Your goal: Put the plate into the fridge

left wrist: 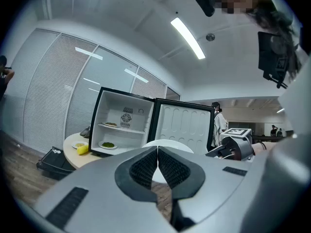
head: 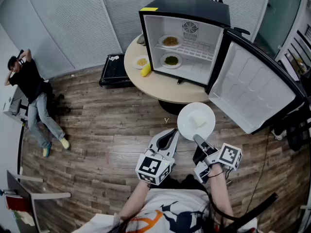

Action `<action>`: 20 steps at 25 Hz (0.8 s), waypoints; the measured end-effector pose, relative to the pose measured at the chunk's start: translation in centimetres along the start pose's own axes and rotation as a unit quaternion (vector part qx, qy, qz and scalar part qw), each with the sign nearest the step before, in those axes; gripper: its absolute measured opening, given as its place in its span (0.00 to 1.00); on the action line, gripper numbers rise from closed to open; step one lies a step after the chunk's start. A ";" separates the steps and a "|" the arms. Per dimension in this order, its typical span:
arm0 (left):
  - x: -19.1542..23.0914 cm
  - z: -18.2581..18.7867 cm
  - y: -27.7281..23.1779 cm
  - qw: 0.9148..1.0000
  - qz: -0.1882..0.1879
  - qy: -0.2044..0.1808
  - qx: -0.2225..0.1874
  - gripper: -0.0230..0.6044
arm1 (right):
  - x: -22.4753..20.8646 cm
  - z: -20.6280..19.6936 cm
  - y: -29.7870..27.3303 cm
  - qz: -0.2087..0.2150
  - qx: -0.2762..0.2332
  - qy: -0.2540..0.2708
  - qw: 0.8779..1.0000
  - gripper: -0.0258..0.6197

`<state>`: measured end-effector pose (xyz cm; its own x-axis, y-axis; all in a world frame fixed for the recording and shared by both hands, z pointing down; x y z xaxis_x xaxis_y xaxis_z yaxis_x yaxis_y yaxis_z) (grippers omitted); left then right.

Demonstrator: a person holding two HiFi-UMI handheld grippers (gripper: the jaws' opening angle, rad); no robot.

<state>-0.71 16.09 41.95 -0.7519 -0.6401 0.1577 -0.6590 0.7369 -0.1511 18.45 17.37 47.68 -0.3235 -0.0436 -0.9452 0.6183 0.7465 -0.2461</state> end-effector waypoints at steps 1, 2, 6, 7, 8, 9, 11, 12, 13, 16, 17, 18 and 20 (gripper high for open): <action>0.1 0.0 0.1 1.000 -0.001 -0.001 0.000 0.06 | 0.1 -0.1 -0.1 0.002 -0.001 -0.001 1.000 0.08; 0.2 0.0 0.2 1.000 -0.002 -0.001 0.000 0.06 | 0.2 -0.1 -0.3 0.004 -0.003 -0.003 1.000 0.08; 0.7 0.0 0.8 1.000 -0.006 -0.003 -0.002 0.06 | 0.4 -0.6 -0.8 0.007 -0.011 -0.008 1.000 0.08; 0.9 0.0 1.0 1.000 -0.008 -0.004 -0.001 0.06 | 0.5 -0.8 -0.9 0.008 -0.013 -0.009 1.000 0.08; 1.0 0.0 1.3 1.000 -0.009 -0.004 -0.001 0.06 | 0.6 -1.0 -1.0 0.007 -0.014 -0.008 1.000 0.08; 1.2 -0.1 1.5 1.000 -0.010 -0.004 -0.002 0.06 | 0.6 -1.2 -1.2 0.007 -0.015 -0.006 1.000 0.08; 1.6 -0.1 2.0 1.000 -0.013 -0.003 -0.003 0.06 | 0.8 -1.6 -1.4 0.006 -0.016 -0.003 1.000 0.08; 1.7 -0.2 2.2 1.000 -0.015 -0.003 -0.003 0.06 | 0.9 -1.9 -1.6 0.007 -0.018 -0.004 1.000 0.08; 1.9 -0.2 2.3 1.000 -0.017 -0.004 -0.002 0.06 | 0.9 -2.1 -1.7 0.007 -0.019 -0.006 1.000 0.08; 2.3 -0.5 2.8 1.000 -0.022 -0.011 0.004 0.06 | 0.9 -2.9 -1.9 0.009 -0.023 -0.014 1.000 0.08; 2.5 -0.7 3.0 1.000 -0.023 -0.012 0.006 0.06 | 0.8 -3.2 -1.9 0.010 -0.024 -0.016 1.000 0.08; 2.6 -0.8 3.1 1.000 -0.024 -0.011 0.008 0.06 | 0.7 -3.5 -1.9 0.008 -0.024 -0.017 1.000 0.08; 3.0 -1.1 3.2 1.000 -0.025 -0.009 0.009 0.06 | 0.6 -3.8 -1.9 0.001 -0.025 -0.018 1.000 0.08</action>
<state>-5.08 16.76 42.97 -0.7184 -0.6796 0.1486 -0.6956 0.7002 -0.1608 14.37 18.46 48.41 -0.2964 -0.0650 -0.9528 0.5821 0.7786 -0.2342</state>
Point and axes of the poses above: the fingertips, and each gripper's own axes: y backward along the fingers, x to its left, z out of its top, the point moved 8 cm from there along y, backward along the fingers, and after that the axes turned 2 degrees about x, right-handed, at the moved point
